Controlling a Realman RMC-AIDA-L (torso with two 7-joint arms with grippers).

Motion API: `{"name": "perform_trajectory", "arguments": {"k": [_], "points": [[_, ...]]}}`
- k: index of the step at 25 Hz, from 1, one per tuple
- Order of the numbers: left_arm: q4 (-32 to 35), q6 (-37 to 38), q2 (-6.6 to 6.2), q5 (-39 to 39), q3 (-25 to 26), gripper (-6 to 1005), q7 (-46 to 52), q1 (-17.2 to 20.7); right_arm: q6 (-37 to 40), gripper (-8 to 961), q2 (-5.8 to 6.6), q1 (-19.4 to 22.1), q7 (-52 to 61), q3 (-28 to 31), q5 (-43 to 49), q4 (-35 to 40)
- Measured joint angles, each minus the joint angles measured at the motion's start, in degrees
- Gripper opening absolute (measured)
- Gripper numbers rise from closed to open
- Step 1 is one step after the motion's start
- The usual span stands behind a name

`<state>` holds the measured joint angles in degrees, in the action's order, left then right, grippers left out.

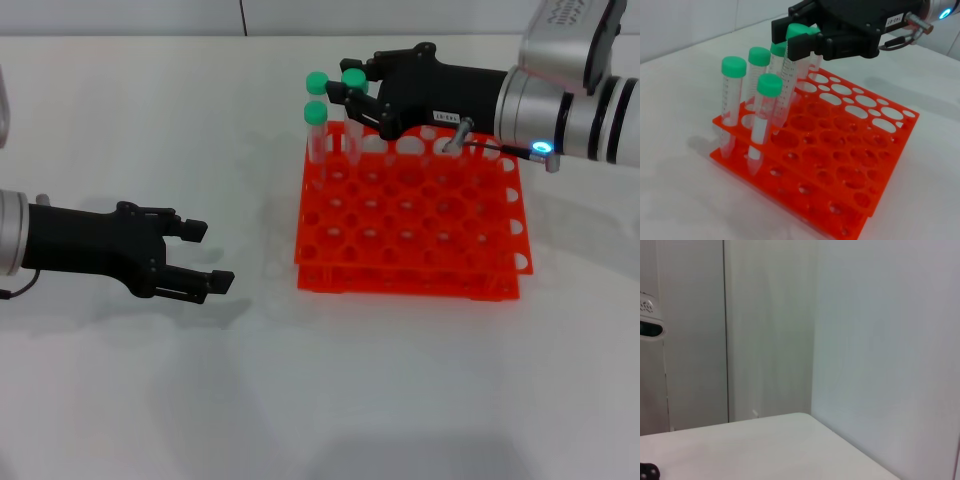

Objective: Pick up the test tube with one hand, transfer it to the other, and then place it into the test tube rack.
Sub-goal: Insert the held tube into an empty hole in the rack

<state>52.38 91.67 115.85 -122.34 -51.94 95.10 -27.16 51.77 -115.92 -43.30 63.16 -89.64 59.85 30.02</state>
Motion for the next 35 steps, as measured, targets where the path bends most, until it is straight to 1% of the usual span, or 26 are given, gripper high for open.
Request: {"name": "perform_trajectory", "arguments": {"k": [35], "points": [[0.0,-0.19,0.08,0.0,0.0,866,-0.15,0.0,-0.77,277,-0.09,0.07,-0.05,0.0,0.01,-1.03]]}}
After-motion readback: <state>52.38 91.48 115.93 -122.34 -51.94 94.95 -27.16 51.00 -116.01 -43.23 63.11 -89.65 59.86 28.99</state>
